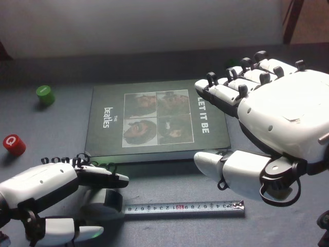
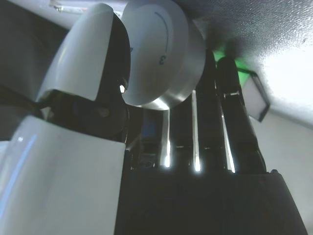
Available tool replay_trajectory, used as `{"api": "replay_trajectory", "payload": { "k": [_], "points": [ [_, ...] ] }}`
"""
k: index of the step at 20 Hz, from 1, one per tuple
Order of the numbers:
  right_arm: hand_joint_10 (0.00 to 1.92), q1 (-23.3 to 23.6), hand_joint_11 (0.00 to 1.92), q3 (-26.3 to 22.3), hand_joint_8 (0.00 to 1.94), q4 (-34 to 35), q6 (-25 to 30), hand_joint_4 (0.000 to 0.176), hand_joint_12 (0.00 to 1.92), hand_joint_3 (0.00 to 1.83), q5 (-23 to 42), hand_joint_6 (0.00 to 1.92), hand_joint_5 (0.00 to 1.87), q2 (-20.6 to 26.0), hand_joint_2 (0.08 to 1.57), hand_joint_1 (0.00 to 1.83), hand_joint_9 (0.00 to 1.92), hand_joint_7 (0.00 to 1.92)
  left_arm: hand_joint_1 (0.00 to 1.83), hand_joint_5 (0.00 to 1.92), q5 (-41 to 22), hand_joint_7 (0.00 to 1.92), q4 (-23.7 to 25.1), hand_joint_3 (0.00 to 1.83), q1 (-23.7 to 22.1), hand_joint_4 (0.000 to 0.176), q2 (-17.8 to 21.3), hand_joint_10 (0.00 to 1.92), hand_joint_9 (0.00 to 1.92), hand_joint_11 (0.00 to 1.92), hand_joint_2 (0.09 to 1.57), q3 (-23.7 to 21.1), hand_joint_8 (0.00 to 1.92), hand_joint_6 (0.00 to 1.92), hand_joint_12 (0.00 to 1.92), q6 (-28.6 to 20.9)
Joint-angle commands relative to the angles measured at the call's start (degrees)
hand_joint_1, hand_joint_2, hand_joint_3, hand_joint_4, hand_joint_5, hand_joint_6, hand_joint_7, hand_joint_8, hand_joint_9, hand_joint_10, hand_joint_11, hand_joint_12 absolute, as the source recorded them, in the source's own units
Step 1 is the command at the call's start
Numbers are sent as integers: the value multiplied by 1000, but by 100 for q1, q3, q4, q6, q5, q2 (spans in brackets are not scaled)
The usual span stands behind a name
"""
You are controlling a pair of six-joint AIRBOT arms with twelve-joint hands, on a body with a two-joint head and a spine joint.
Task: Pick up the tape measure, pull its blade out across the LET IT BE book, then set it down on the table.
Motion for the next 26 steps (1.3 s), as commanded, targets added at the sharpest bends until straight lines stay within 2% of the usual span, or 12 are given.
{"api": "replay_trajectory", "payload": {
  "k": [1,2,3,5,11,13,16,19,21,22,23,26],
  "points": [
    [5,62,0,-22,2,-505,39,36,545,0,-118,5,93,26,1245,94,109,197,1189,856,-486,910,-18,0,-12,5,-72,78,928,591,1138,3,802,875,833,-12],
    [9,62,0,-22,5,-506,39,35,544,0,-118,6,98,26,1246,93,120,205,1358,881,-486,902,-18,0,-13,0,-77,1287,882,733,1141,12,1029,988,1043,3],
    [9,62,0,-22,5,-506,39,35,544,0,-118,6,100,26,1246,93,122,207,1371,965,-493,938,-18,0,-15,0,-85,1328,899,825,1122,16,996,855,1195,12],
    [10,62,0,-22,11,-509,39,34,544,0,-110,11,116,26,1245,93,131,227,1376,1005,-500,990,-18,0,-15,0,-100,1314,919,857,1104,4,882,829,1270,46],
    [5,61,0,-22,6,-612,38,33,533,1,-63,5,117,25,1249,84,132,232,1378,955,-640,1020,-4,0,-48,0,-89,1276,924,836,1105,-79,874,884,1203,-2],
    [5,64,0,-22,5,-717,8,33,556,0,-37,3,119,25,1248,87,139,239,1378,993,-683,1006,32,0,-166,0,2,1264,937,849,1100,-146,872,842,1175,-1],
    [3,196,0,-19,3,-748,-233,33,576,0,0,2,119,3,1248,89,141,240,1381,1021,-411,1024,38,0,-624,0,246,1251,943,857,1092,-285,847,798,1167,-112],
    [7,355,0,47,4,-698,-502,29,630,0,-40,2,124,-78,1173,333,162,249,1381,1011,94,1037,41,0,-1191,0,498,1247,946,853,1091,-407,836,802,1164,-146],
    [13,580,0,219,2,-202,-986,9,707,0,-129,11,174,-250,1117,513,211,252,1381,1006,476,1037,43,0,-1593,0,657,1240,950,848,1090,-435,824,823,1164,-177],
    [14,771,0,394,5,266,-1346,4,758,0,-126,15,218,-391,1074,628,239,273,1380,1001,744,1021,58,1,-1904,0,730,1238,952,840,1093,-403,840,842,1166,-183],
    [11,869,0,525,6,428,-1503,3,786,0,-110,14,261,-483,1046,715,257,298,1380,999,942,1017,98,1,-2136,0,756,1236,953,838,1093,-331,845,846,1166,-232],
    [3,1158,0,891,7,452,-1568,0,868,2,-152,10,341,-773,1070,817,270,362,1380,998,1538,1018,443,0,-2827,0,772,1236,952,837,1094,-6,847,847,1166,-402]
  ]
}}
